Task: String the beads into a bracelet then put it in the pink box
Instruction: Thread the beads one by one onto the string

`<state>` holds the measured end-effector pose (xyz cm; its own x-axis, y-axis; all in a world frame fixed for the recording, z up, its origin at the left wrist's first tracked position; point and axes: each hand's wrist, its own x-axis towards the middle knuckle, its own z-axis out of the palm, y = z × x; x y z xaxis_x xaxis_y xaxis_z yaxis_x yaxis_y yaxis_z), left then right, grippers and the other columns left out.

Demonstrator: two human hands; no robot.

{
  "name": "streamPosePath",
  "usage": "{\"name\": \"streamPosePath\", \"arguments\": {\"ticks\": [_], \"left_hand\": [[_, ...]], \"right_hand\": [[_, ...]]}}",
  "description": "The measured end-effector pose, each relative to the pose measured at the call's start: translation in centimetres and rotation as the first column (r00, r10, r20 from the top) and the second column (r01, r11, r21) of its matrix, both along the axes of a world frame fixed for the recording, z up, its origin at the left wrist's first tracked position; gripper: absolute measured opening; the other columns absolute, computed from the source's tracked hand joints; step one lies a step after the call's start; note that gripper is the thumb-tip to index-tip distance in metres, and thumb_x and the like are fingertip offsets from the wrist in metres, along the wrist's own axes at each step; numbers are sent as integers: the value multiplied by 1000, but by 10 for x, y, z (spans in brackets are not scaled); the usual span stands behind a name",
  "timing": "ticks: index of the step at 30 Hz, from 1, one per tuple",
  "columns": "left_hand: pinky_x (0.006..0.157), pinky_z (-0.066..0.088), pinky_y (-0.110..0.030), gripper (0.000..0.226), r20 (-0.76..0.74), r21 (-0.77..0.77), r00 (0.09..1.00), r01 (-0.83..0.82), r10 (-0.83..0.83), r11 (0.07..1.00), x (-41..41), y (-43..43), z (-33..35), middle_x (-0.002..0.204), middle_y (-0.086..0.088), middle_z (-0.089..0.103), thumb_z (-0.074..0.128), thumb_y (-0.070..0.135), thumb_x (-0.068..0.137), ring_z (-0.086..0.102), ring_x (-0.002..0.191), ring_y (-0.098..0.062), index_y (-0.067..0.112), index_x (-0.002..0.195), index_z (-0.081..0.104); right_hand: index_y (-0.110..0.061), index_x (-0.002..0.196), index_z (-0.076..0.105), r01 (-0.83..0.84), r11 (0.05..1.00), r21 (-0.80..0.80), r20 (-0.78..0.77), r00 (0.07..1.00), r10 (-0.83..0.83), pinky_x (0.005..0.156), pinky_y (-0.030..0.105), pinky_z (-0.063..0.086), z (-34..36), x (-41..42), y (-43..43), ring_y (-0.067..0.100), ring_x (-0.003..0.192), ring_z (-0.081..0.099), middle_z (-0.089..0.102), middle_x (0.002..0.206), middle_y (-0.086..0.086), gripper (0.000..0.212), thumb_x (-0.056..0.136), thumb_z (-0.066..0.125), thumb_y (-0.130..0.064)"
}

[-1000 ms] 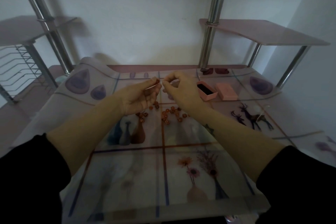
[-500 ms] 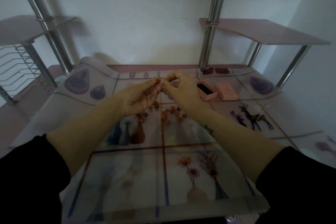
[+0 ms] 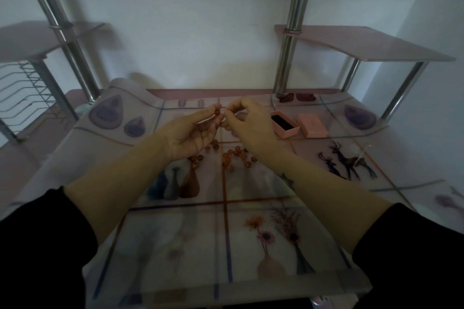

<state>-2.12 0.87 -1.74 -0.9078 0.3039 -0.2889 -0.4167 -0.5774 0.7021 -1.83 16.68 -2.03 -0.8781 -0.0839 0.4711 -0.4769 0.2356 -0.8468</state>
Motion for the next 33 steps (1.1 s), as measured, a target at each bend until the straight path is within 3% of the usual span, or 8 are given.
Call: {"name": "streamPosePath", "arguments": {"ticks": [6, 14, 19, 25, 33], "left_hand": [[69, 58, -19, 15, -9, 28, 1000, 9, -8, 1000, 3, 1, 2, 91, -14, 72, 63, 5, 84, 70, 74, -14, 1, 94, 73], [67, 58, -17, 15, -21, 6, 1000, 19, -19, 1000, 5, 3, 1, 88, -12, 72, 61, 2, 85, 70, 73, -12, 2, 92, 75], [62, 57, -16, 24, -40, -9, 999, 11, -11, 1000, 5, 3, -1, 86, -9, 71, 63, 2, 80, 69, 69, -10, 6, 103, 69], [59, 56, -15, 17, -51, -9, 999, 3, -3, 1000, 6, 4, -1, 85, -8, 70, 64, 2, 79, 67, 66, -9, 8, 94, 70], [62, 57, -15, 14, -71, -2, 997, 35, -35, 999, 5, 2, -3, 85, -8, 71, 61, 4, 85, 69, 69, -8, 8, 96, 69]], "right_hand": [[-28, 77, 57, 4, 1000, 6, -16, 1000, -4, 55, 14, 51, -3, -1, 0, 6, 67, 70, 68, 81, 2, 22, 91, 62, -12], [-29, 77, 55, -7, 1000, -17, -21, 1000, 6, 54, 11, 49, -4, -1, 0, 4, 65, 69, 66, 81, 0, 24, 91, 61, -10], [-28, 77, 55, -24, 999, -47, -18, 1000, 23, 55, 12, 50, -6, -1, 0, 5, 66, 69, 65, 82, 1, 24, 91, 62, -10], [-25, 78, 56, -38, 997, -62, -1, 999, 38, 54, 13, 50, -8, -2, 1, 6, 66, 70, 67, 81, 4, 21, 90, 61, -9], [-26, 77, 56, -26, 999, -43, -27, 999, 25, 55, 13, 50, -11, -5, 1, 6, 65, 70, 68, 81, 7, 22, 89, 62, -8]]}}
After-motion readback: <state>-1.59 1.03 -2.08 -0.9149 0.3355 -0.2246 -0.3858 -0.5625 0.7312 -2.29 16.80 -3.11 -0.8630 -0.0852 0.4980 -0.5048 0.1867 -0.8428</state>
